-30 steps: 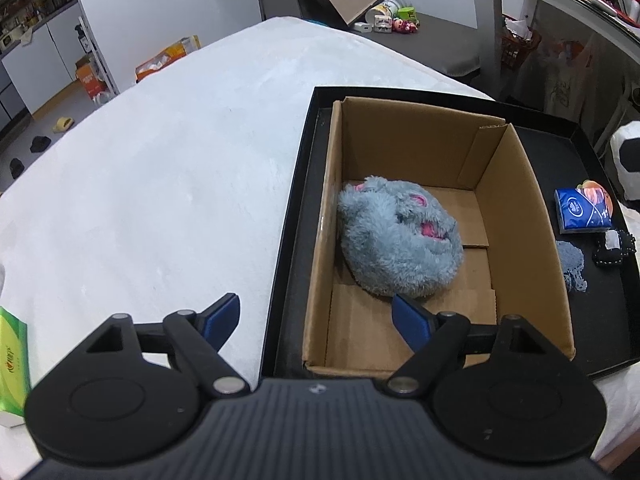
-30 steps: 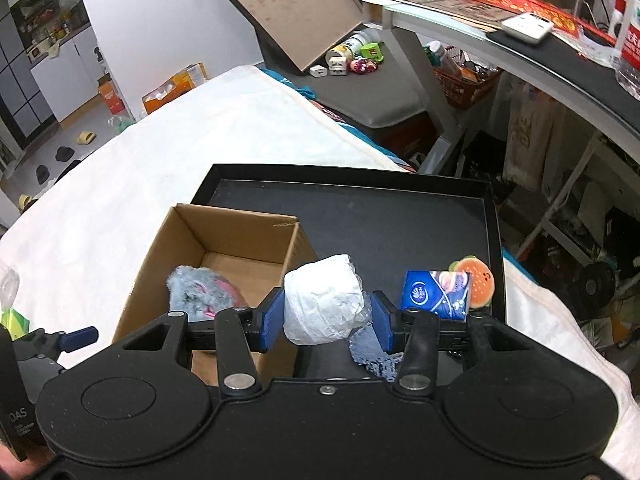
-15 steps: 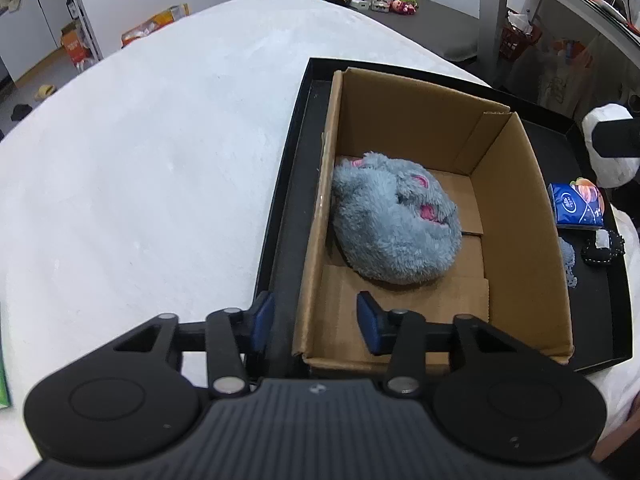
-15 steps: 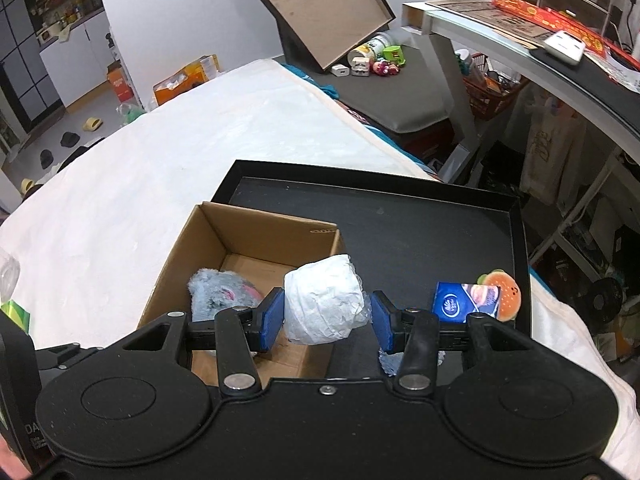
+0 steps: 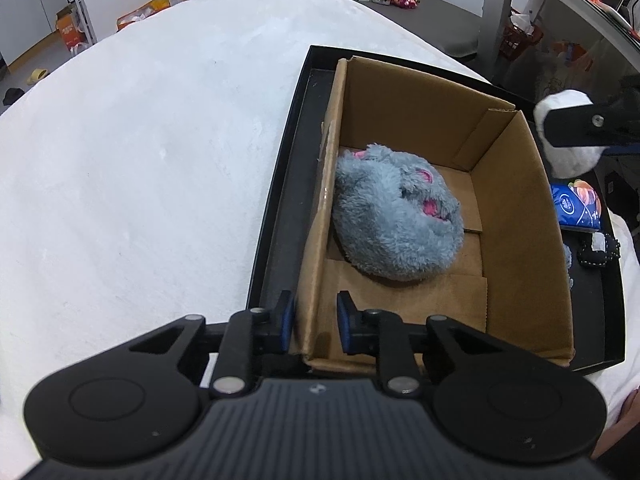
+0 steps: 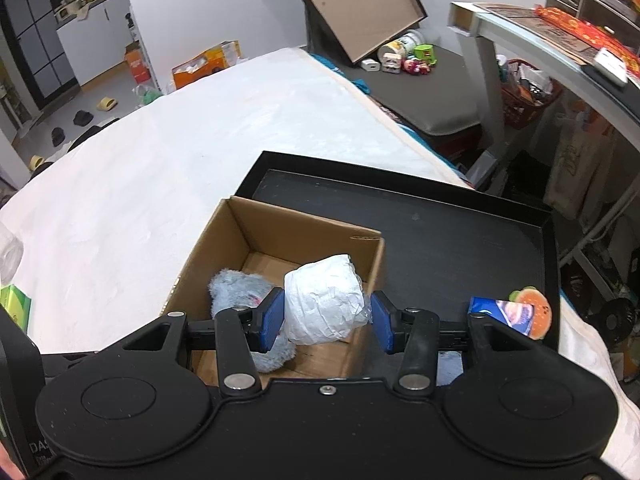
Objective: Organize soft objects
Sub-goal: 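Carry the white item over the box with the right gripper while the left gripper grips the box wall, then open the right gripper to drop the white item in the box while the left gripper releases the box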
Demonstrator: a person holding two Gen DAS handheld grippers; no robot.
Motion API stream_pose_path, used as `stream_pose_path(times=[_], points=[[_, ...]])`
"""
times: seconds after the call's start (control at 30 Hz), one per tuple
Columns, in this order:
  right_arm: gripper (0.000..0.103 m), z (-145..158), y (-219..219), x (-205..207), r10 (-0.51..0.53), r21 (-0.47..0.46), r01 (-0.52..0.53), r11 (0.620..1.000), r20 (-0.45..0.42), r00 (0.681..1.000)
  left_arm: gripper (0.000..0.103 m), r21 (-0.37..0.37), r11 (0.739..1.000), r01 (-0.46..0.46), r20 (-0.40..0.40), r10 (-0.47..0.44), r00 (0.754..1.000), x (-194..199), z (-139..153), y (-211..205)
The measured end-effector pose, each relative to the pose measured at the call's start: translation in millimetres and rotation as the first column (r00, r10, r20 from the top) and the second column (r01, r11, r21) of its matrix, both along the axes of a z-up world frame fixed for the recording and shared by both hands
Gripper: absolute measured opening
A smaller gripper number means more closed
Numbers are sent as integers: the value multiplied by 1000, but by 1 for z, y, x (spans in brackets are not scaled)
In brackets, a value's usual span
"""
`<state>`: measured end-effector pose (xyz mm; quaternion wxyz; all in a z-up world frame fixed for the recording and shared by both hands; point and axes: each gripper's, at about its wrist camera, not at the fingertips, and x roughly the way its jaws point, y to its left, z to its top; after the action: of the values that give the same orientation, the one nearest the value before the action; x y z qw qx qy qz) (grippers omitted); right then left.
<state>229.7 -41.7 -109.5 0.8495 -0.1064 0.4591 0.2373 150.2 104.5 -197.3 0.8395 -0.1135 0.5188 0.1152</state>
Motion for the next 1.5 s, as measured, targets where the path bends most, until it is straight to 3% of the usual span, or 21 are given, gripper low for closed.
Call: stream_pose_path(times=[0.4, 0.6, 0.67, 0.8, 1.5], points=[[46, -5, 34, 5, 52, -19, -52, 998, 6, 999, 21, -37, 999, -2, 6, 3, 1000, -1, -3, 10], [47, 0, 53, 5, 84, 18, -84, 996, 29, 996, 21, -55, 998, -4, 5, 4, 1000, -1, -5, 14], [48, 0, 60, 5, 102, 26, -102, 994, 31, 994, 21, -58, 998, -3, 4, 3, 1000, -1, -5, 15], [60, 0, 66, 4, 115, 11, -115, 993, 53, 992, 21, -61, 998, -3, 1, 3, 1000, -1, -5, 16], [69, 4, -13, 12, 16, 39, -17, 999, 36, 999, 21, 26, 1000, 0, 24, 0, 1000, -3, 2, -3]])
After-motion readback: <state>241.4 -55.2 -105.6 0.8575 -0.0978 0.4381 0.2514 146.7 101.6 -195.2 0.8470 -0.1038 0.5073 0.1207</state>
